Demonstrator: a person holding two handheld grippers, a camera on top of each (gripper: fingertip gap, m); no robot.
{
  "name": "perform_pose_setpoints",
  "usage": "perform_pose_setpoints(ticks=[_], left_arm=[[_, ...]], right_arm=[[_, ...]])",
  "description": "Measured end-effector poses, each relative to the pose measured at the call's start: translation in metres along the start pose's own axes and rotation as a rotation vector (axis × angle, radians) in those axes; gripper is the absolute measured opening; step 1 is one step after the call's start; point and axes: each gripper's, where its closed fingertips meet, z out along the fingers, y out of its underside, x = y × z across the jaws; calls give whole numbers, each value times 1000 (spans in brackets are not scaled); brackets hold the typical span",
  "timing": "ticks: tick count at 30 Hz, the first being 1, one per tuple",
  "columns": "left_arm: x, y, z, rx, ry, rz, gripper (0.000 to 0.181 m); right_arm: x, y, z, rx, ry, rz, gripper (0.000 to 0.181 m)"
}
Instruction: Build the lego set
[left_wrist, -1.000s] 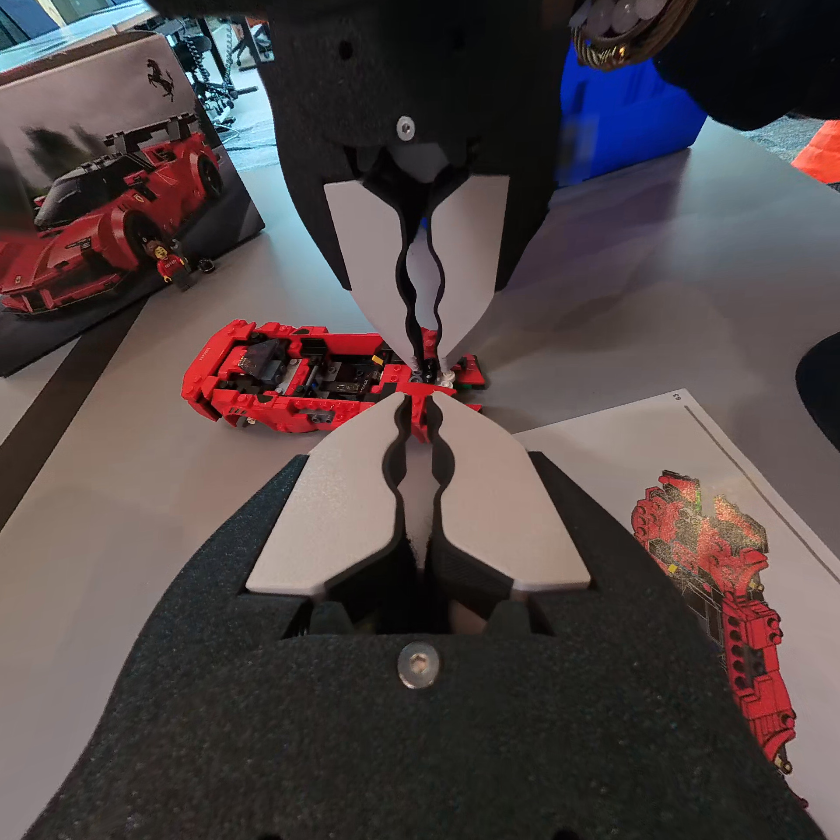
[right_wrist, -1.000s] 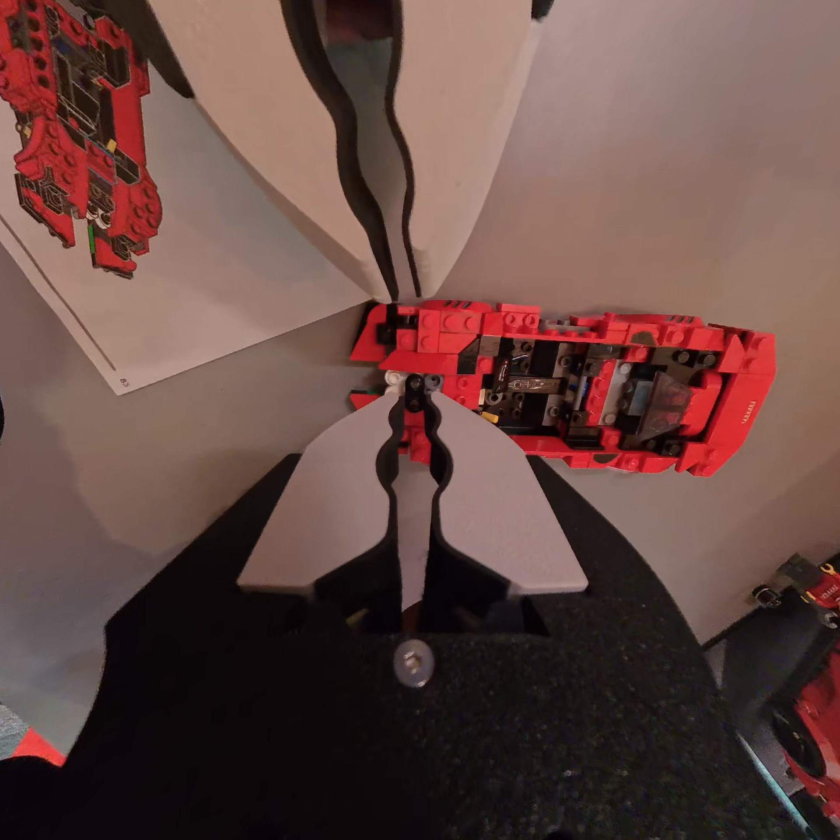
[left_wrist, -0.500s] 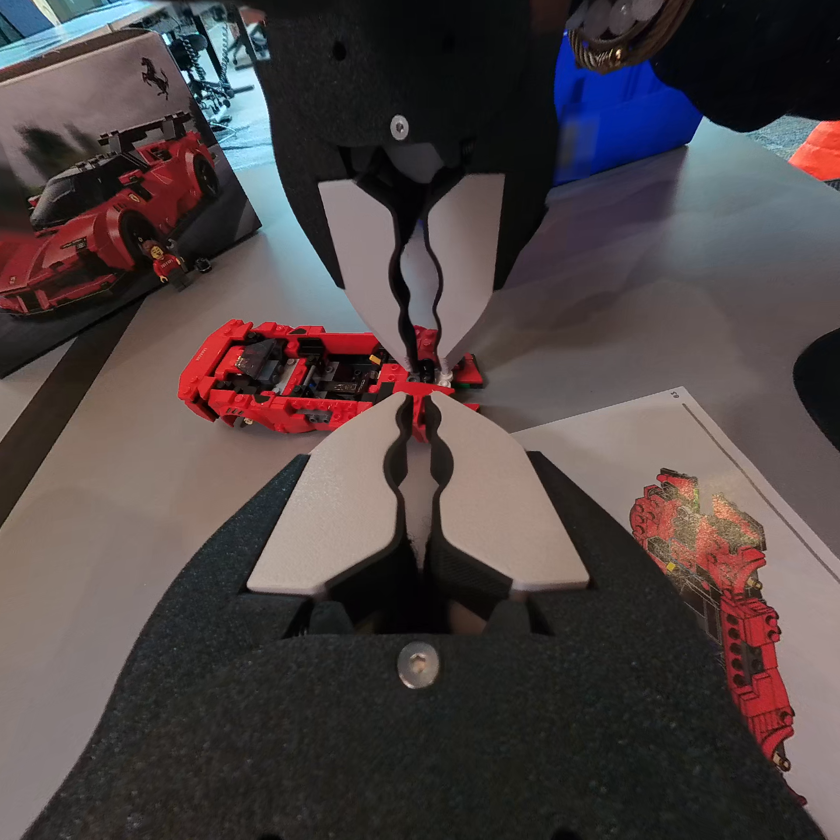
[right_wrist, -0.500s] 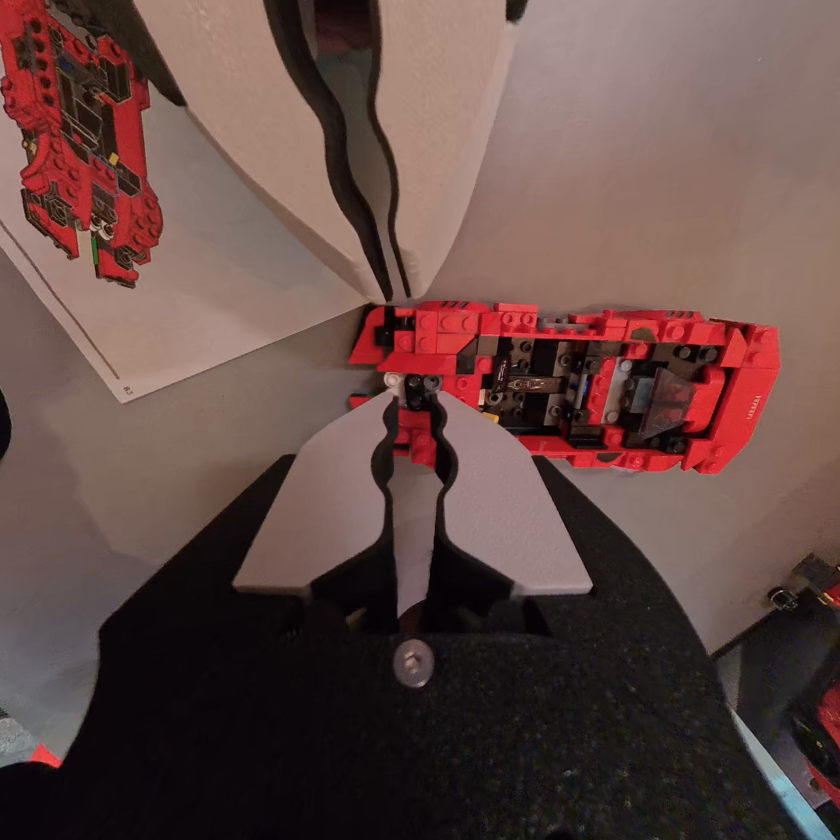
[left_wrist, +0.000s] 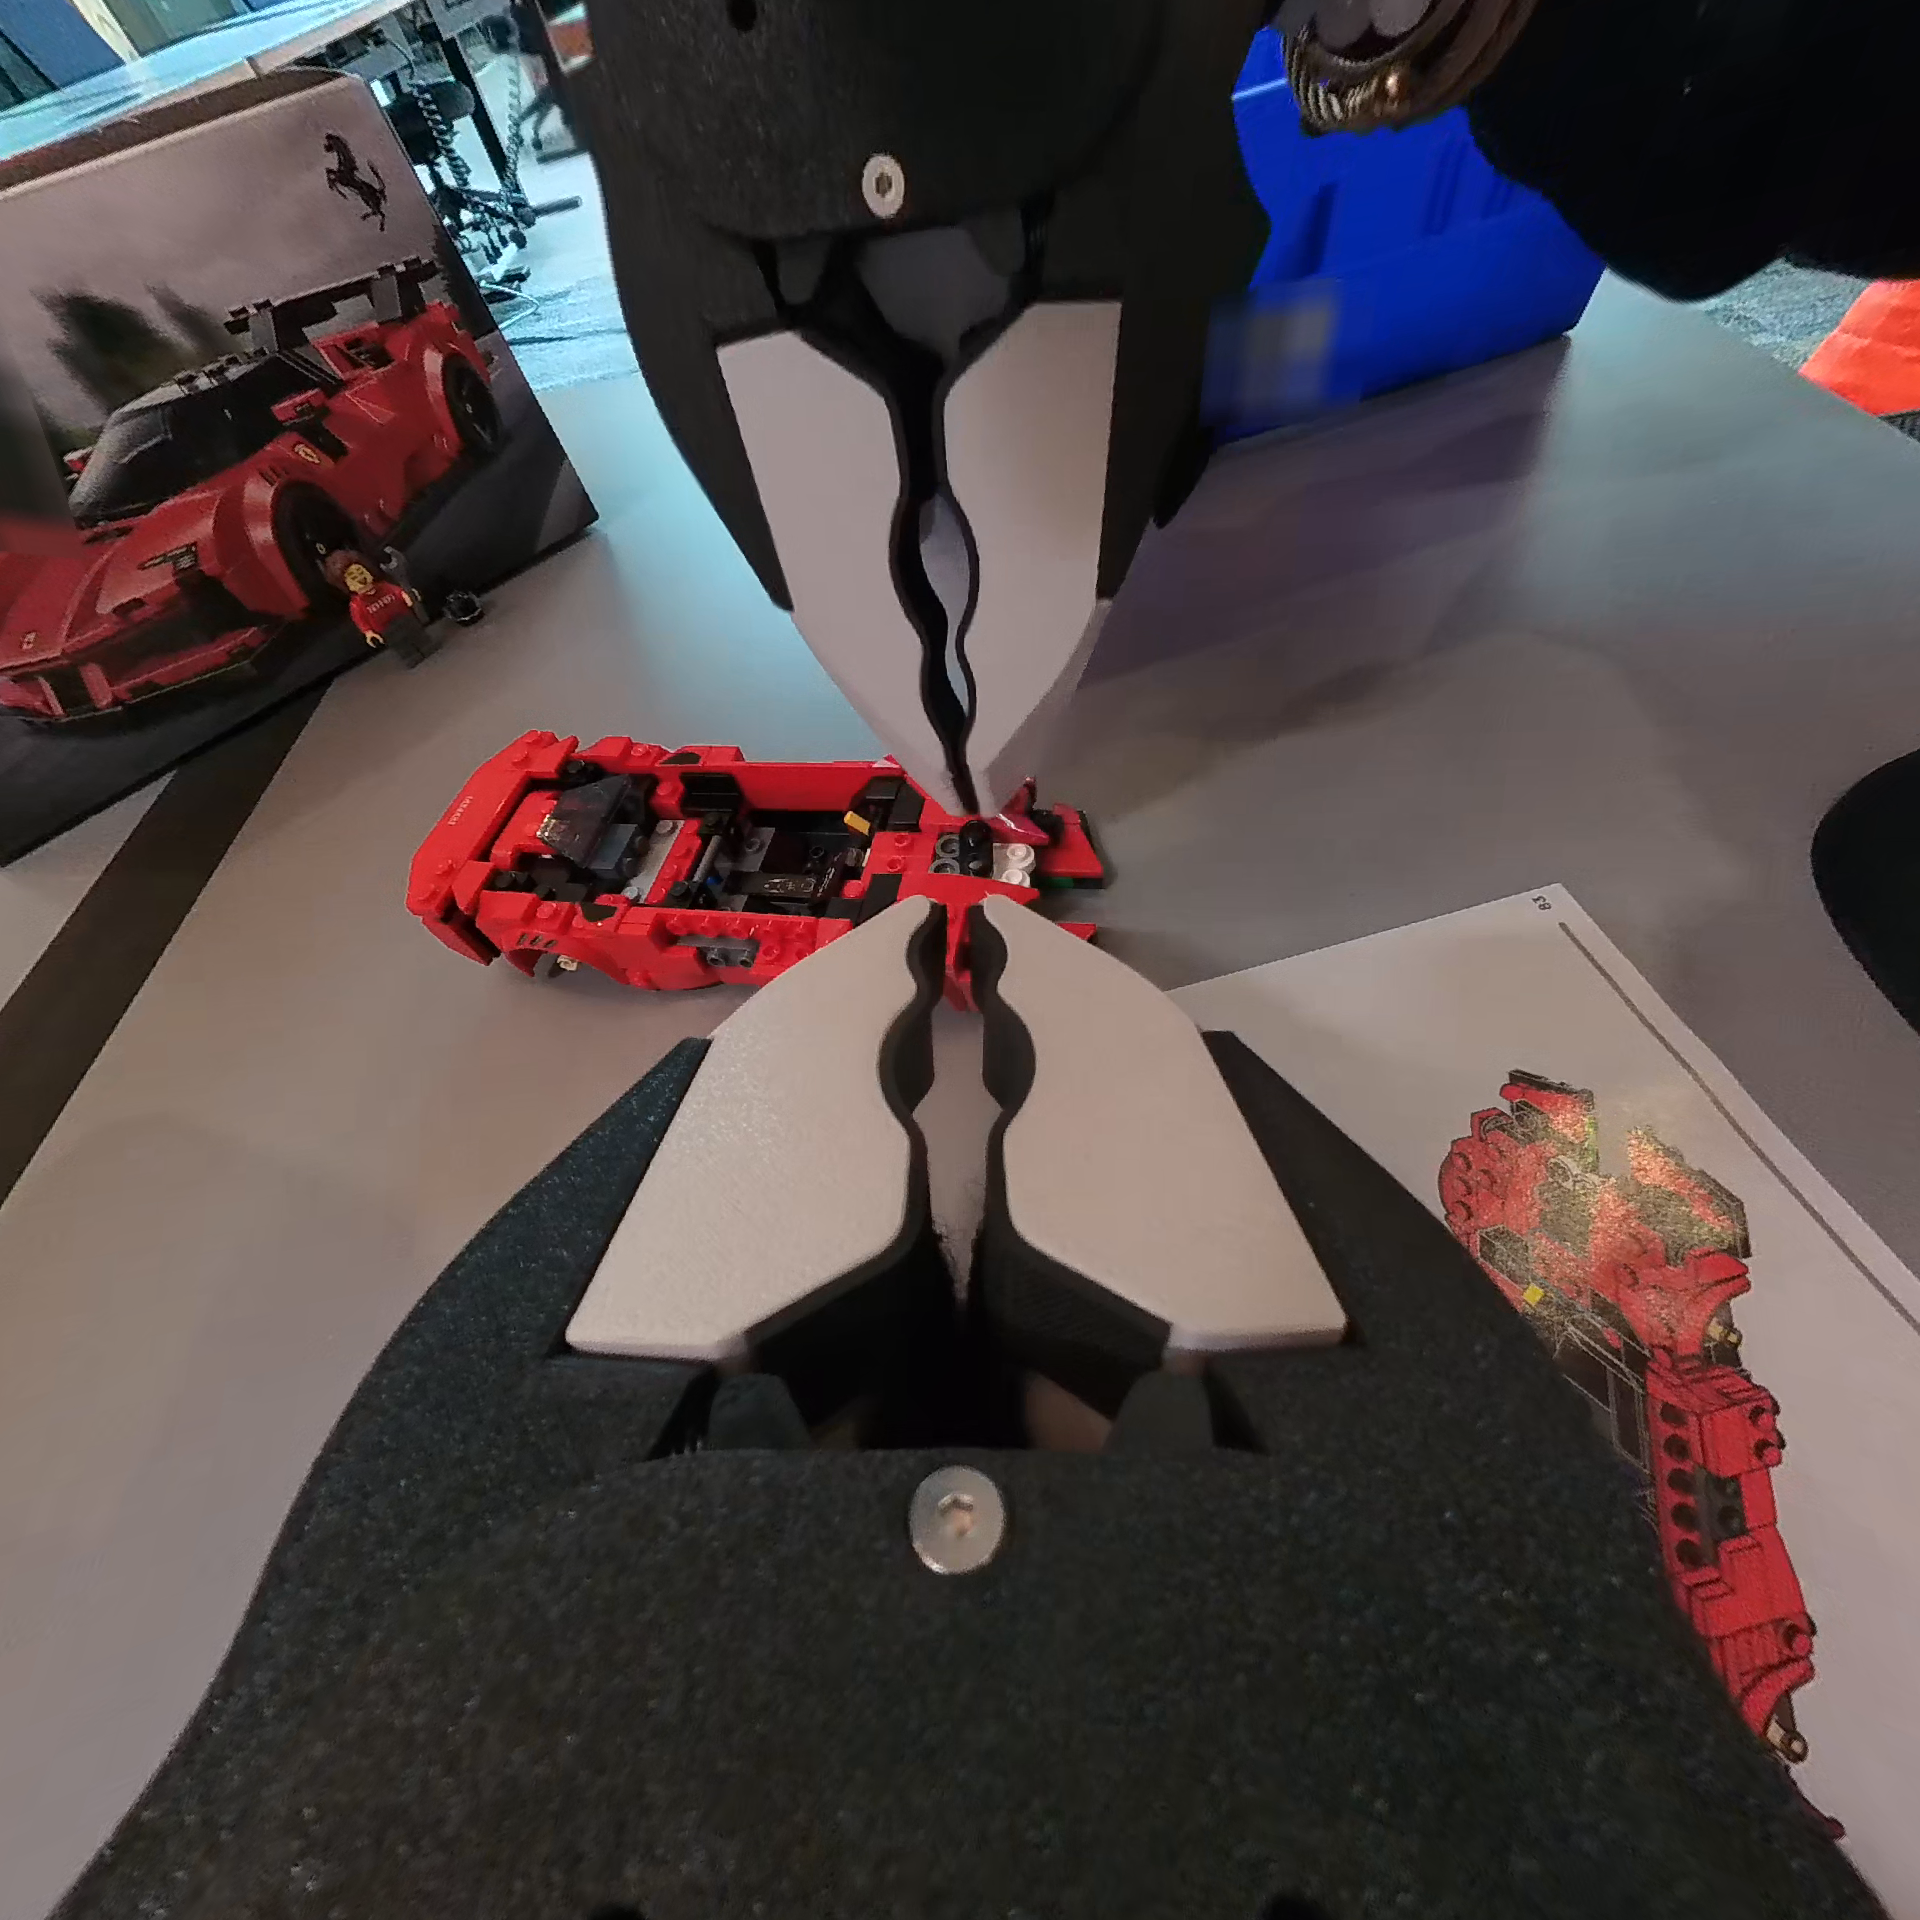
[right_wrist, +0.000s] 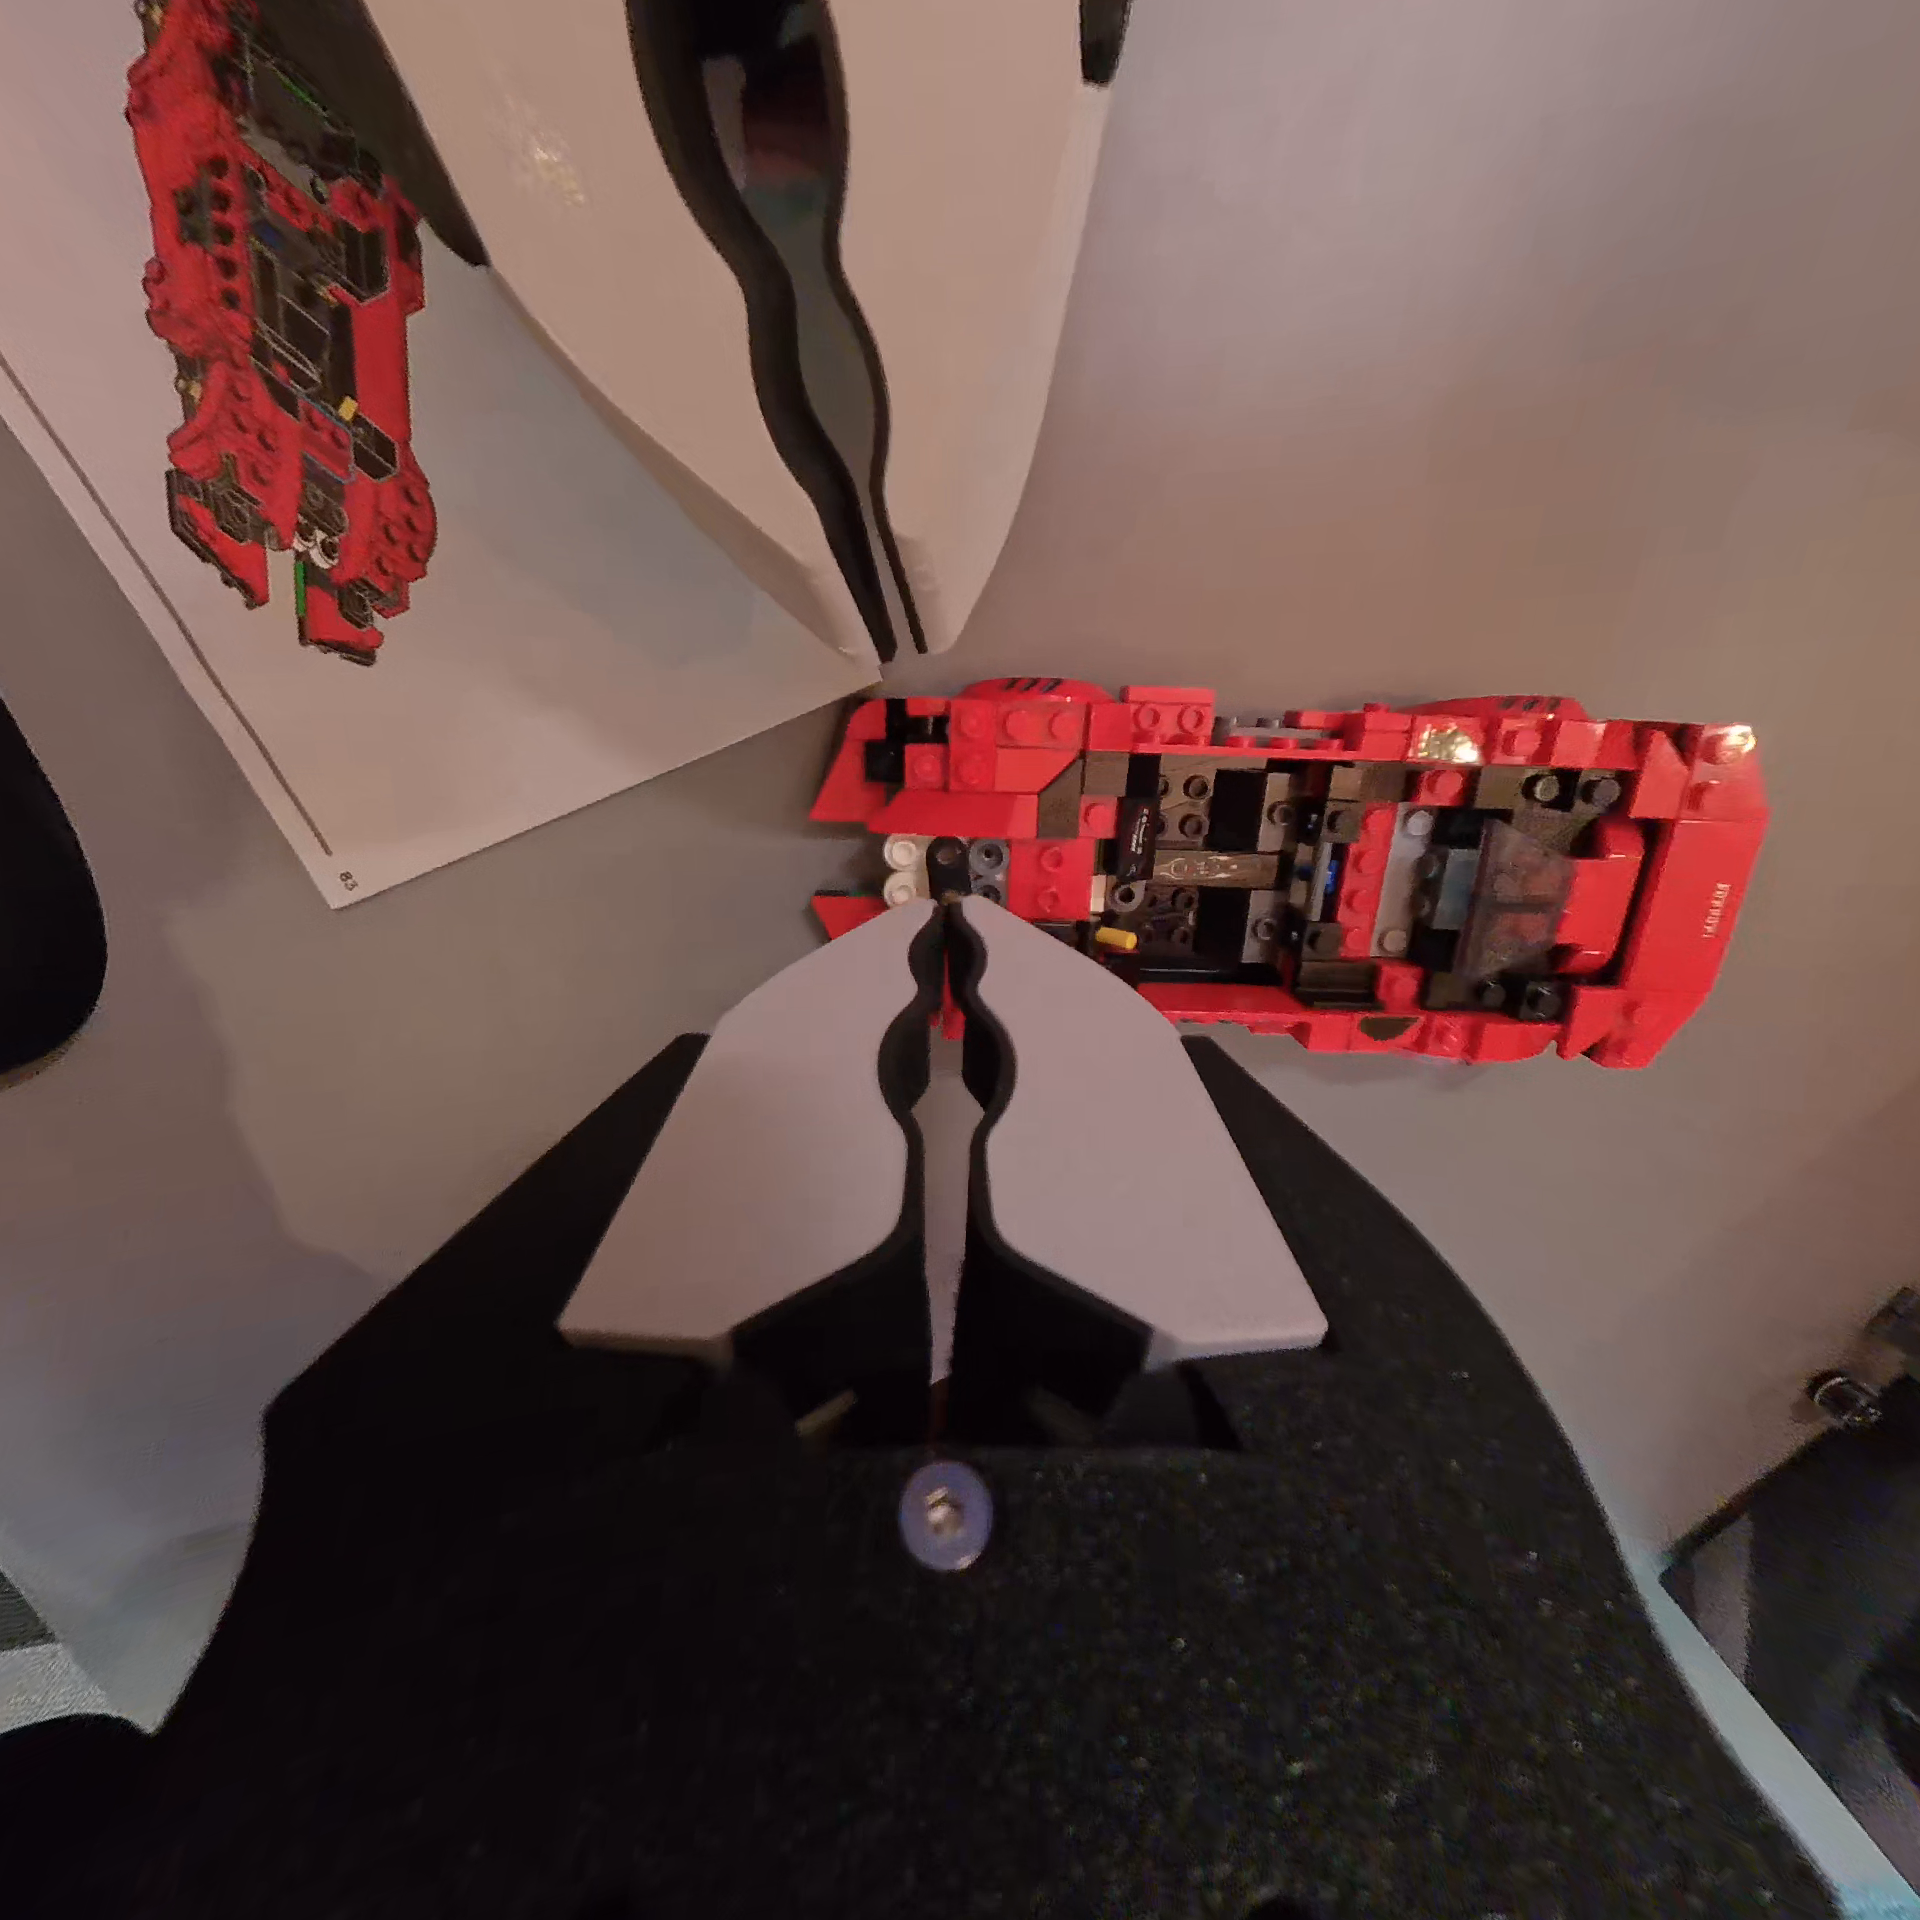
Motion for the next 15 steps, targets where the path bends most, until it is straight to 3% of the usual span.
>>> perform_pose_setpoints(ticks=[15], left_arm=[[1, 3, 2, -23, -7, 16, 3]], right_arm=[[-1, 1, 3, -27, -19, 18, 0]])
